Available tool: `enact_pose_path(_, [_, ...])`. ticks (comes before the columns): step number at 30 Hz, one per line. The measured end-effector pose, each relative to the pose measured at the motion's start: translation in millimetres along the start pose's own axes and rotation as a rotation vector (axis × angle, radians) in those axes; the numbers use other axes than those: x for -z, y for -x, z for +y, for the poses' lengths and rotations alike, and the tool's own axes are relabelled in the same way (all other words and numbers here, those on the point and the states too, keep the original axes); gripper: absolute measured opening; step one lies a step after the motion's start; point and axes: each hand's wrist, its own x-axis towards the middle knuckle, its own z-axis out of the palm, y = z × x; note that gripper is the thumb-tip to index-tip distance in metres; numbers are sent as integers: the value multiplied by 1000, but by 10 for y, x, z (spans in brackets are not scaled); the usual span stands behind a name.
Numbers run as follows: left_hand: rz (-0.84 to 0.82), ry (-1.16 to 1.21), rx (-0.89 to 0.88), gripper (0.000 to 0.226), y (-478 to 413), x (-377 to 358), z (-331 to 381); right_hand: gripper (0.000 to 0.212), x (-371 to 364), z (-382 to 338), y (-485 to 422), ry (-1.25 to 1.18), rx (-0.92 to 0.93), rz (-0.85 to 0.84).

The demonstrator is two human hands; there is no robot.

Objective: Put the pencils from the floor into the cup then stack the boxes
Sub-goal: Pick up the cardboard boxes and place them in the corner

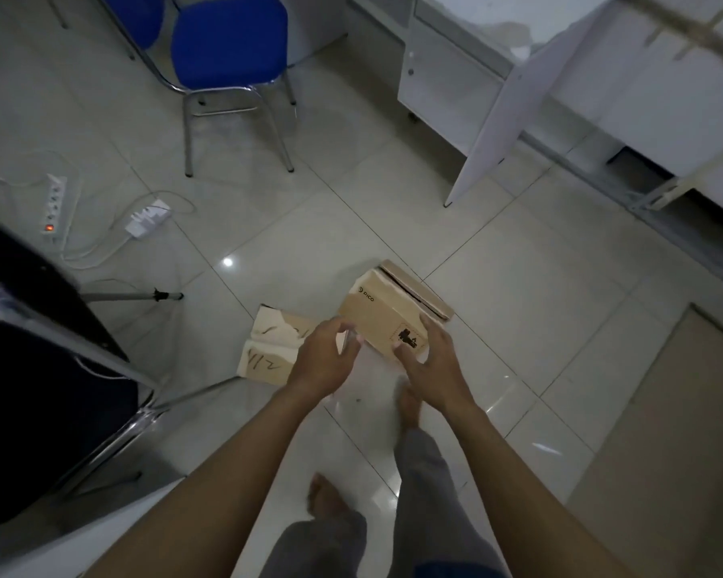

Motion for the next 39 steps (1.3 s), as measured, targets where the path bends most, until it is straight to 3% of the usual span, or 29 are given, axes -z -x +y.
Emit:
enact_pose_path(9, [-70, -61, 154, 29, -1725, -778, -118, 73, 10, 818, -1903, -180, -265, -47])
enact_pose_path(19, [-51, -170, 252, 43, -3717, -1942, -768, 90, -253, 2302, -3879, -67, -582, -91])
enact_pose_path(28, [-208, -530, 250, 66, -4625, -2522, -1358, 95, -813, 3105, -4267, -67, -624, -238])
enact_pose_path(33, [-324, -623, 277, 78, -4937, -2726, -1560, 97, -1038, 3249, -4342, -247, -618, -146])
enact_pose_path(39, [-215, -701, 328, 78, -4692, -2876, -1623, 94, -1031, 3440, -4167, -197, -532, -106])
